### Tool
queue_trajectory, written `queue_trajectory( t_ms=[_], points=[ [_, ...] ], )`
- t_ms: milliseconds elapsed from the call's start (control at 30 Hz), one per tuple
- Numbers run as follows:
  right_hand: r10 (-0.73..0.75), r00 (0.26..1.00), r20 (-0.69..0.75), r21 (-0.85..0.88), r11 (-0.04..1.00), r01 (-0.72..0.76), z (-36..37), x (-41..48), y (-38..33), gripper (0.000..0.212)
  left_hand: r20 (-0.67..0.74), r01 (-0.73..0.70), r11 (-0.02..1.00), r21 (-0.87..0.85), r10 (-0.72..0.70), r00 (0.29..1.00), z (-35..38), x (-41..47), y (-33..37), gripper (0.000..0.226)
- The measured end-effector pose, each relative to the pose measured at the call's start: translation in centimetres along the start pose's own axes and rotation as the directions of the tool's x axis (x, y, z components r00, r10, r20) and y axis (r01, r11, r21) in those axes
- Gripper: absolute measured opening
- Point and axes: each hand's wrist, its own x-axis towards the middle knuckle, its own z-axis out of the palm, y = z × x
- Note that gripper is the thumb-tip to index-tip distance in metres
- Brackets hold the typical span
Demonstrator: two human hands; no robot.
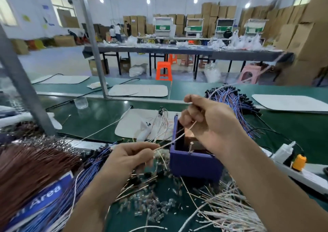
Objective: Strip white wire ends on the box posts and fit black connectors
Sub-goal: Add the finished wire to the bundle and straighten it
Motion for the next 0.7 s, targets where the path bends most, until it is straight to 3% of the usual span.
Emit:
queue_trajectory(
  t_ms=[133,233,300,333,400,433,500,567,633,700],
  points=[
    [0.059,0.987,-0.152,-0.145,0.986,-0.081,-1.4,3.7,-2.2,0.018,-0.302,-0.018,0.912,-0.41,-0.117,0.946,-2.7,3.1,0.0,0.024],
    [-0.046,0.935,-0.351,-0.25,0.967,-0.046,-3.1,7.6,-4.7,0.006,-0.41,-0.076,0.901,-0.427,-0.118,0.904,-3.5,5.9,0.3,0.018],
    [-0.271,0.855,-0.442,-0.514,0.858,0.006,-3.9,9.7,-6.1,0.035,-0.48,-0.111,0.924,-0.367,-0.086,0.873,-3.7,7.5,0.9,0.006],
    [-0.415,0.817,-0.4,-0.676,0.736,0.043,-4.1,10.4,-6.5,0.052,-0.505,-0.128,0.944,-0.306,-0.046,0.862,-3.9,8.3,1.4,0.011],
    [-0.561,0.823,-0.084,-0.909,0.382,0.168,-2.8,11.7,-6.2,0.064,-0.472,-0.148,0.978,-0.146,0.062,0.879,-4.1,10.1,2.8,0.012],
    [-0.49,0.863,0.119,-0.937,0.233,0.261,-1.4,12.2,-5.4,0.064,-0.421,-0.162,0.982,-0.098,0.107,0.901,-4.0,11.0,3.8,0.01],
    [-0.193,0.892,0.41,-0.902,0.061,0.428,1.9,13.2,-2.5,0.063,-0.323,-0.197,0.976,-0.089,0.159,0.933,-3.7,13.2,5.7,0.012],
    [0.004,0.844,0.536,-0.844,0.014,0.536,5.0,14.0,0.9,0.068,-0.25,-0.223,0.965,-0.141,0.183,0.951,-3.1,15.1,7.5,0.012],
    [-0.024,0.841,0.541,-0.84,0.028,0.542,7.5,15.2,2.6,0.064,-0.276,-0.267,0.93,-0.251,0.196,0.941,-3.1,16.7,8.4,0.01],
    [-0.126,0.874,0.469,-0.877,0.046,0.478,9.3,16.9,2.1,0.056,-0.429,-0.329,0.878,-0.348,0.163,0.888,-3.5,17.7,8.3,0.027]
  ],
)
